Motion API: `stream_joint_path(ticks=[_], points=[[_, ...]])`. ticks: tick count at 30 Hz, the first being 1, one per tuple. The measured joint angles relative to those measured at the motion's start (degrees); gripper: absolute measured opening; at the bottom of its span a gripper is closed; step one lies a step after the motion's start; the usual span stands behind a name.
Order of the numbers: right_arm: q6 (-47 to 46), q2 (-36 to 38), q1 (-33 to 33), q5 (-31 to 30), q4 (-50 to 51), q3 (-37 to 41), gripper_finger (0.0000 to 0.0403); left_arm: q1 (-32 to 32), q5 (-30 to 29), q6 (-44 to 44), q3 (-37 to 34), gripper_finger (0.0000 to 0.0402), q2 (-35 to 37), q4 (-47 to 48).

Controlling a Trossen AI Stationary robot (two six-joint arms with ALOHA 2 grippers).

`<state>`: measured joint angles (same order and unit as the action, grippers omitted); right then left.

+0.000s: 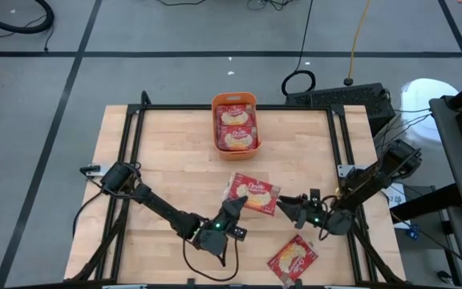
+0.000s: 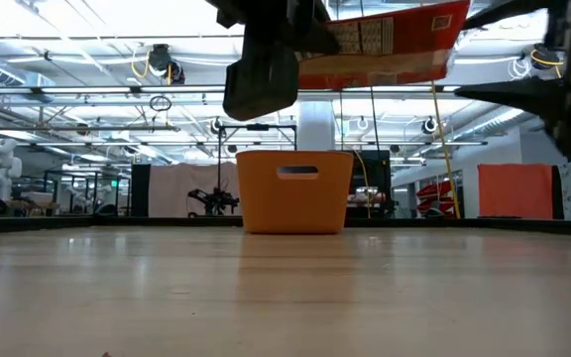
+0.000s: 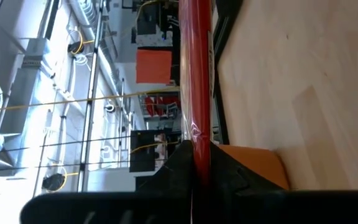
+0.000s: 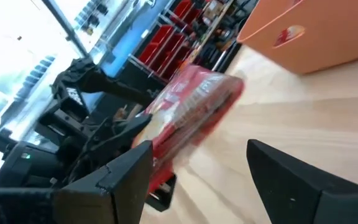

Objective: Sort popcorn bags into baskets
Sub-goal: Put the top red popcorn bag into the orange bin

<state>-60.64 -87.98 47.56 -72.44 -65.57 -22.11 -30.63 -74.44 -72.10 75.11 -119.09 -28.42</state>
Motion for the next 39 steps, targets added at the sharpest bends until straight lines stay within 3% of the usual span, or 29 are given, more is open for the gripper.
stream_joint_path(ticks=[7, 13, 23, 26, 30, 35, 39], points=[[3.0, 0.0, -7.2, 11.3, -3.6, -1.3, 0.0254, 0.0, 1.2, -1.3, 0.0, 0.0020, 0.0, -0.1], [5.5, 0.0, -10.9, 17.5, -4.9, -1.9, 0.0249, 0.3, 1.3, -1.3, 0.0, 0.0022, 0.0, -0.1], [9.1, 0.0, -11.5, 18.3, -5.0, -1.9, 0.0133, 0.2, 1.5, 1.4, 0.0, 0.0035, 0.0, -0.1], [11.1, 0.0, -11.6, 17.8, -5.9, -2.0, 0.0104, -0.1, 1.5, 2.2, -0.1, 0.0067, 0.0, 0.1], [16.3, 0.0, -12.0, 16.9, -9.0, -2.0, 0.0080, -1.4, 1.5, 5.4, -0.1, 0.0138, 0.0, 0.0], [28.6, 0.0, -12.0, 16.6, -15.6, -2.0, 0.0063, -3.0, -2.1, 20.7, -0.1, 0.0228, 0.0, -0.1], [36.2, 1.1, -12.0, 16.7, -17.0, -2.0, 0.0048, -5.5, -2.8, 30.1, -0.1, 0.0260, 0.2, -1.5]])
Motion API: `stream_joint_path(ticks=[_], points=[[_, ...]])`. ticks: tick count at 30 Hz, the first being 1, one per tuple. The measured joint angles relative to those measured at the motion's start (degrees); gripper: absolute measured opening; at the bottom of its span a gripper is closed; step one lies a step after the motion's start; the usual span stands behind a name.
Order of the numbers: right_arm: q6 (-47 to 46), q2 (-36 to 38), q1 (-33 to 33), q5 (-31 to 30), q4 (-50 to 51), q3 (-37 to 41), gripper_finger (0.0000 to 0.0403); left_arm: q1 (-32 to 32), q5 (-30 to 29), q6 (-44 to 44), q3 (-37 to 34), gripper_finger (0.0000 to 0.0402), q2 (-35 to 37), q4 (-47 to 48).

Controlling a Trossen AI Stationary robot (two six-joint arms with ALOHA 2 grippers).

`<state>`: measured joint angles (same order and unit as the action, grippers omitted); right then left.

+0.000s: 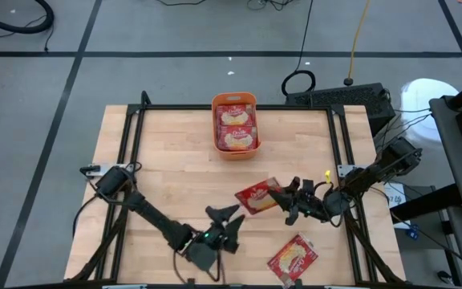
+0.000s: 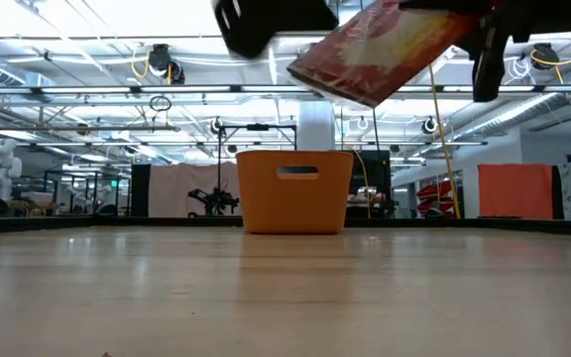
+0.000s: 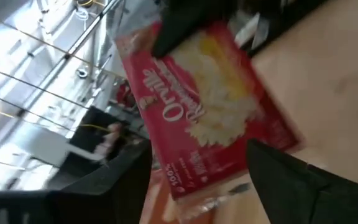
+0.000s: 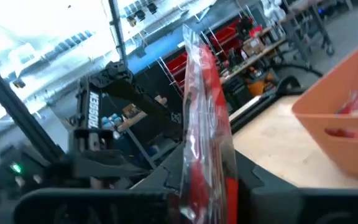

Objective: Sort popcorn bags into baskets
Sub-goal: Put the top red popcorn bag into the orange bin

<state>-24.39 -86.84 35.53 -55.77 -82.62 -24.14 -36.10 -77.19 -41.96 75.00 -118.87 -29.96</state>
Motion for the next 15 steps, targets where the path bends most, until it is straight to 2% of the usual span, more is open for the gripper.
stream_joint_path(ticks=[7, 12, 13, 15], points=[[4.6, 0.5, 0.0, 0.0, 2.2, 0.0, 0.0011, -3.3, 0.7, 9.3, 0.0, 0.0235, 3.3, -0.4], [7.8, 0.5, 0.3, 0.3, 5.2, 0.0, 0.0008, -4.0, -1.0, 14.9, 0.0, 0.0206, 8.2, 0.0], [8.6, 0.5, 0.5, 0.3, 5.5, 0.0, 0.0010, -4.0, 0.0, 17.5, 0.0, 0.0201, 10.1, 0.6], [10.8, 0.5, 0.6, 0.5, 5.3, 0.0, 0.0013, -3.9, 6.1, 24.7, 0.0, 0.0192, 14.2, 4.8]])
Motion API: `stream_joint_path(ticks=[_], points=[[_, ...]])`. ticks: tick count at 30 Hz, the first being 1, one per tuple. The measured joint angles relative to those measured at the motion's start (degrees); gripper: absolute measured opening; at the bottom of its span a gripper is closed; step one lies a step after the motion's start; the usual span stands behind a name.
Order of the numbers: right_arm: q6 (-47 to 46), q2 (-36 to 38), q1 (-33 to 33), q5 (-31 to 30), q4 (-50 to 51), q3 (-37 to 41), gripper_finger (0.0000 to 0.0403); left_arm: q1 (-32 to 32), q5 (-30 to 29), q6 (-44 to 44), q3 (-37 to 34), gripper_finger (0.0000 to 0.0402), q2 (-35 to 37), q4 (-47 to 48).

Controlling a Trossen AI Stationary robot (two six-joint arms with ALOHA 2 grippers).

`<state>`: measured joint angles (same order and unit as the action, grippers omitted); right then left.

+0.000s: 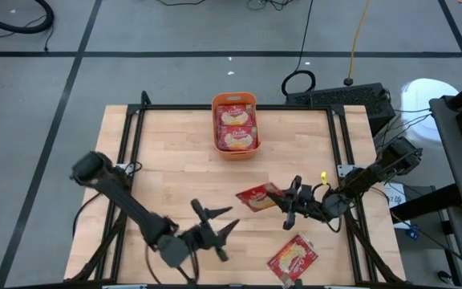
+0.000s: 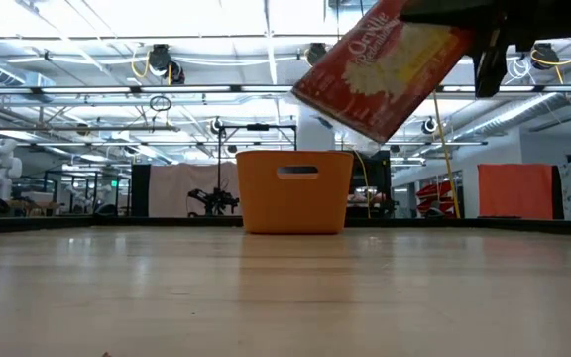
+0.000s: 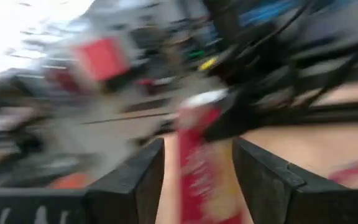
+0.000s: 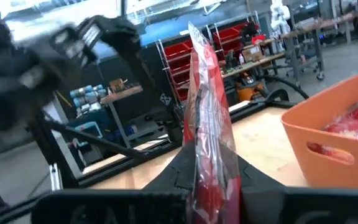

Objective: Sort popcorn bags into baskets
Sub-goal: Put the top red popcorn bag into the orange bin

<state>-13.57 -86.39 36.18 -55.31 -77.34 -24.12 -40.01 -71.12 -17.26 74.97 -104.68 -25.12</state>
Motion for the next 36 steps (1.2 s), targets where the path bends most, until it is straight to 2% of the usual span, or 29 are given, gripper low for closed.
stream_joint_path(ticks=[4, 6, 12, 16, 21, 28, 32, 36], points=[[3.8, 0.0, 0.1, 2.3, -0.2, 0.0, 0.0012, 2.7, 22.7, 16.9, 0.0, 0.0179, 9.6, 15.6], [4.4, 0.0, 0.1, 5.4, -0.5, 0.0, 0.0012, 4.9, 31.4, 21.7, 0.1, 0.0177, 13.5, 22.8], [7.4, 0.0, 0.3, 12.1, -0.8, 0.0, 0.0012, 8.3, 37.0, 29.0, 0.1, 0.0178, 15.8, 37.2], [9.0, 0.0, 0.3, 14.8, -0.3, 0.0, 0.0012, 12.7, 49.5, 33.6, 0.2, 0.0203, 13.9, 37.8], [9.8, 0.0, 0.3, 16.8, -0.2, 0.0, 0.0012, 16.2, 54.2, 34.0, 0.0, 0.0257, 10.2, 36.0], [9.8, 0.0, 0.3, 16.6, 0.3, 0.0, 0.0011, 19.5, 54.7, 30.9, 0.0, 0.0321, 4.8, 27.3], [9.8, 0.0, 0.3, 16.6, 0.5, 0.0, 0.0011, 21.8, 56.4, 30.8, 0.1, 0.0329, 2.2, 23.3], [9.8, 0.0, 0.3, 16.5, 1.0, 0.0, 0.0011, 23.3, 61.4, 30.9, 0.0, 0.0306, 0.2, 21.4]])
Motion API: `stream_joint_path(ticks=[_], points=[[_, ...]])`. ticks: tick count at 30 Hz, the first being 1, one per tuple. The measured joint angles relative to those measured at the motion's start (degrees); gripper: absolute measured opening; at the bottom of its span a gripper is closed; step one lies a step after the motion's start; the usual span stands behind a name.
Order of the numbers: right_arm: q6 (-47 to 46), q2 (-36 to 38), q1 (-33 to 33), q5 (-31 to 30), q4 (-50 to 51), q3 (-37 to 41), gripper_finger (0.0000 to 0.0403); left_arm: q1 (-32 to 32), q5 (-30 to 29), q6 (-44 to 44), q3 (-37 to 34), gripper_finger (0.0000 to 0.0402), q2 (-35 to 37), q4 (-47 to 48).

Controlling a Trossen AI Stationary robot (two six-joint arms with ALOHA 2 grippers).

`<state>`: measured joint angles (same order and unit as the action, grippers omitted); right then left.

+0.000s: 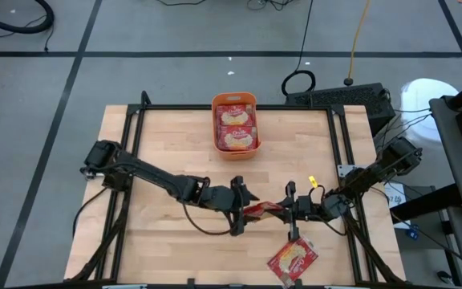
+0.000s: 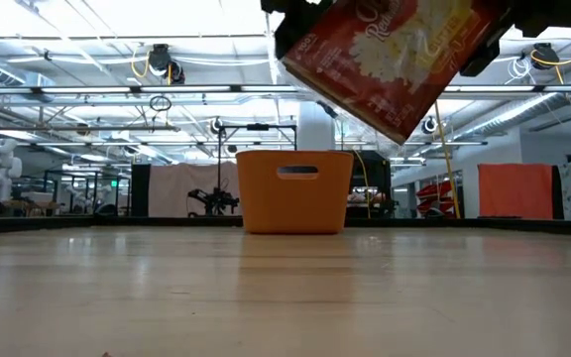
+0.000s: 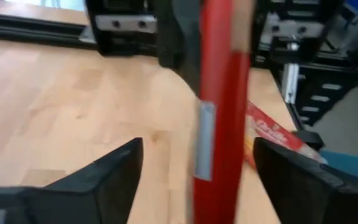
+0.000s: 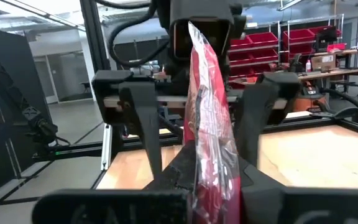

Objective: Sort popcorn bags into baskets
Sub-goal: Put the top red popcorn bag into the orange bin

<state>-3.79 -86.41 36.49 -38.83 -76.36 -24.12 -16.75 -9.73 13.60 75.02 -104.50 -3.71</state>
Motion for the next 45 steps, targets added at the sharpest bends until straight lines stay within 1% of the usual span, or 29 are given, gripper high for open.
stream_joint_path(ticks=[3, 7, 13, 16, 18, 20, 21, 23, 25, 26, 29, 31, 33, 36, 38, 41, 43, 45], points=[[0.0, 0.0, 0.0, 0.0, -0.1, 0.0, 0.0011, 0.4, 1.0, 0.3, 0.0, 0.0266, -0.7, 0.2], [0.1, 0.0, -0.1, -0.7, 0.0, 0.0, 0.0011, 0.7, 1.2, 0.3, 0.0, 0.0201, -1.0, 0.6], [1.9, 0.0, -0.1, -0.8, -0.1, 0.0, 0.0018, 0.7, 1.6, -3.8, 0.0, 0.0098, -0.7, 0.4], [4.0, 0.0, -0.1, -4.6, -1.8, 0.0, 0.0033, 1.3, 1.9, -7.4, 0.1, 0.0052, 0.1, 0.6], [6.3, 0.2, -0.1, -7.3, -3.7, 0.0, 0.0048, 2.2, 3.0, -8.3, 0.1, 0.0029, 1.1, 1.3], [9.5, 1.3, -0.2, -9.7, -4.1, -0.1, 0.0068, 3.5, 4.4, -9.0, 0.2, 0.0024, 2.8, 2.1], [11.2, 1.9, -0.3, -10.7, -4.0, -0.1, 0.0079, 4.3, 5.2, -9.3, 0.2, 0.0024, 3.9, 3.9], [14.7, 3.8, -0.4, -11.7, -3.9, 0.0, 0.0106, 6.2, 7.1, -9.4, 0.2, 0.0024, 6.5, 5.6], [18.1, 6.6, -0.5, -12.5, -4.8, 0.0, 0.0134, 8.6, 9.9, -9.5, 0.3, 0.0036, 9.6, 8.8], [19.9, 8.0, -0.8, -13.1, -4.8, 0.0, 0.0147, 10.1, 10.8, -9.6, 0.3, 0.0044, 11.1, 11.1], [25.9, 12.2, -0.8, -18.5, -3.5, 0.0, 0.0181, 14.6, 13.5, -11.3, 0.3, 0.0059, 15.5, 15.1], [29.7, 14.6, -1.0, -21.3, -1.9, 0.1, 0.0198, 18.0, 14.4, -12.7, 0.3, 0.0060, 18.3, 17.1], [31.8, 15.8, -1.7, -22.5, 0.9, 1.0, 0.0209, 22.0, 14.5, -15.1, 1.8, 0.0052, 20.4, 20.3], [32.0, 16.8, -3.3, -21.7, 2.6, 3.8, 0.0216, 28.5, 14.4, -19.4, 7.2, 0.0035, 21.0, 29.1], [29.6, 16.9, -4.9, -18.7, 2.1, 6.0, 0.0216, 32.6, 14.2, -22.4, 11.3, 0.0028, 20.5, 34.2], [25.0, 16.6, -7.0, -13.5, 2.0, 9.9, 0.0211, 38.5, 15.0, -27.1, 16.5, 0.0028, 19.0, 37.2], [21.2, 16.6, -8.4, -10.3, 1.3, 12.1, 0.0207, 41.9, 15.7, -28.6, 18.8, 0.0037, 17.5, 40.2], [17.8, 16.6, -9.4, -8.2, 1.7, 13.7, 0.0202, 44.9, 17.0, -29.9, 20.8, 0.0047, 15.9, 40.2]])
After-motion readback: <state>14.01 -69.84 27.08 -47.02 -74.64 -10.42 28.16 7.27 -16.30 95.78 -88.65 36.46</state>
